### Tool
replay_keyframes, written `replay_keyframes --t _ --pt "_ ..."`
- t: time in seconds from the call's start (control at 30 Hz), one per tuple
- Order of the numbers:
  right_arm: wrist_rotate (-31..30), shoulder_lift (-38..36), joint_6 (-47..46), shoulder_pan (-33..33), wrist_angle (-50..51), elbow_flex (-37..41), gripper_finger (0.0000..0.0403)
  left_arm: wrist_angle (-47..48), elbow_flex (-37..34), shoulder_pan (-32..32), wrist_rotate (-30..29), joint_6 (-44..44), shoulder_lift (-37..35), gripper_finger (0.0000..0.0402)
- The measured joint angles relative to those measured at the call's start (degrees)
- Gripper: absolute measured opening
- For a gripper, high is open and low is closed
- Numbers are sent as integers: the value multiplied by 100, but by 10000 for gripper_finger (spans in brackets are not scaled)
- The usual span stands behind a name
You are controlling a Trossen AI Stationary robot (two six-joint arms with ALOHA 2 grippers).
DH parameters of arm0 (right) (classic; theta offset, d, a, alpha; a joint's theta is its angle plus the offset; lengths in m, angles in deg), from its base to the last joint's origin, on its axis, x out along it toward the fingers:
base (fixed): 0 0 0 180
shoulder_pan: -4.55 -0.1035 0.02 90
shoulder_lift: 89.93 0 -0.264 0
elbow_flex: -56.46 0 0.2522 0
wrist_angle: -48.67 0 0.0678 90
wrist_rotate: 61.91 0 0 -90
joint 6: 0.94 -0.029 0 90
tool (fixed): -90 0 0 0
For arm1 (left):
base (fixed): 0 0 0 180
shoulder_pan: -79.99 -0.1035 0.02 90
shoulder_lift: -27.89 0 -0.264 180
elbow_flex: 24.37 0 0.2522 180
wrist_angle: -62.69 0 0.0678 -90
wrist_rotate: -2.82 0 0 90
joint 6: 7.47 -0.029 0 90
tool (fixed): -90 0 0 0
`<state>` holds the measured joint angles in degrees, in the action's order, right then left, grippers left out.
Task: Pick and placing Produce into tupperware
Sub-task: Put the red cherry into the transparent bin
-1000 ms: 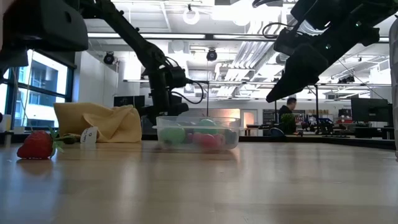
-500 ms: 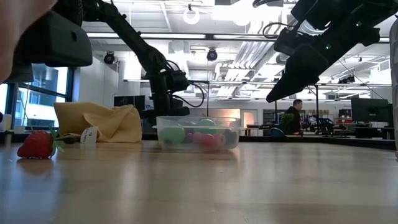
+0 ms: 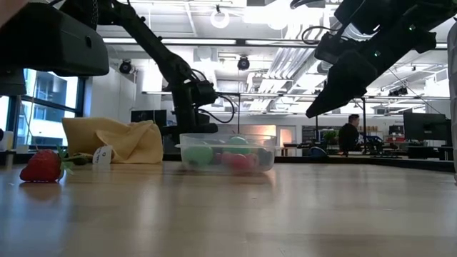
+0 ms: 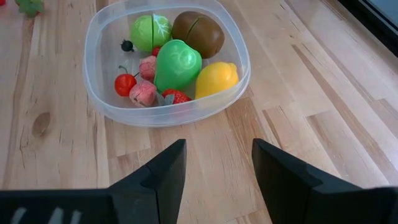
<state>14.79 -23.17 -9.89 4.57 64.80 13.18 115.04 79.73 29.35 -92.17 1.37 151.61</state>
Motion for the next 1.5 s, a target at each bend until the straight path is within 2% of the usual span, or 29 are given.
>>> replay_keyframes --t 0.53,0.93,1.2,1.5 --pt "-1 0 -1 0 0 0 176 4 1 2 -15 -2 -7 101" --pt "-2 1 -1 0 0 0 176 53 1 2 28 -172 -7 113" --pt "-2 0 -1 0 0 0 176 123 0 3 491 -151 -59 95" --pt "-2 1 -1 -2 0 0 176 387 2 125 304 -264 -387 101"
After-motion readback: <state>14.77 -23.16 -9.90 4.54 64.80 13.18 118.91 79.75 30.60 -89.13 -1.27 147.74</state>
